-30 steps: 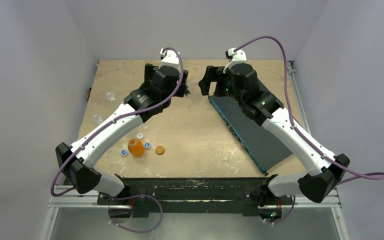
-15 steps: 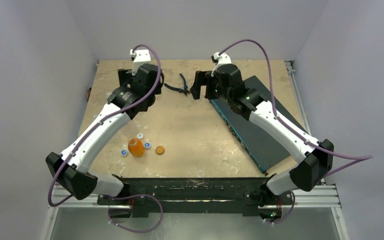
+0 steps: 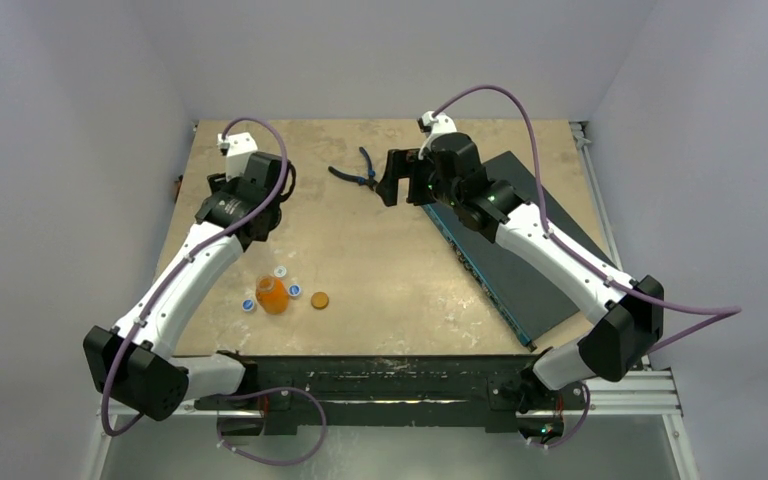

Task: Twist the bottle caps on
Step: Pick up the plastic bottle at the center of the board.

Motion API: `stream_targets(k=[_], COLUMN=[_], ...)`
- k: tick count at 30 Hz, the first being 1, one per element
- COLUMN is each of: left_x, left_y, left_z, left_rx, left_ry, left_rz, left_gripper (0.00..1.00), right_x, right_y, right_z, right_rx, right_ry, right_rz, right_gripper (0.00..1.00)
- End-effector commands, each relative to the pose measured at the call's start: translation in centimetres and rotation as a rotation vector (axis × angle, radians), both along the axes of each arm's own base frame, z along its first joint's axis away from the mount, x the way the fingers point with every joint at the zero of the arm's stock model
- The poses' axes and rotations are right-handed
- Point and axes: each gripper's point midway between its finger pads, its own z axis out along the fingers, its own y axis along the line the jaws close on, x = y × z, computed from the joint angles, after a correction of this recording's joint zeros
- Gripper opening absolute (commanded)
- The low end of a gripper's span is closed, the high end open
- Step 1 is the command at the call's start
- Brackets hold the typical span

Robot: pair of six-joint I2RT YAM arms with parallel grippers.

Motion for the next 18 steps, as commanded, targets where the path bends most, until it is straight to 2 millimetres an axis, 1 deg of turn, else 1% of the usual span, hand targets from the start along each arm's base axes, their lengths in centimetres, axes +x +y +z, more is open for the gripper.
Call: stream_targets(k=[1,9,18], left_x=[0.3,1.0,0.8], left_y=[0.8,1.2,1.8], left_z=[-0.3,-2.2,-3.4], left_rx=[-0.036,-0.073,-0.101], left_ry=[-0.058,-0.042,-0.039], left_rz=[0.062,0.065,0.083], left_gripper=[0.56,0.54,0.48], right_x=[0.1,0.0,0.0], right_y=[0.6,0.6,0.6], right_z=[0.9,0.6,0.6], right_rx=[0.033,0.033,0.029], right_ry=[-0.026,-0.021,-0.024], right_rz=[0.021,0.027,0.030], right_gripper=[0.99,0.99,0.99])
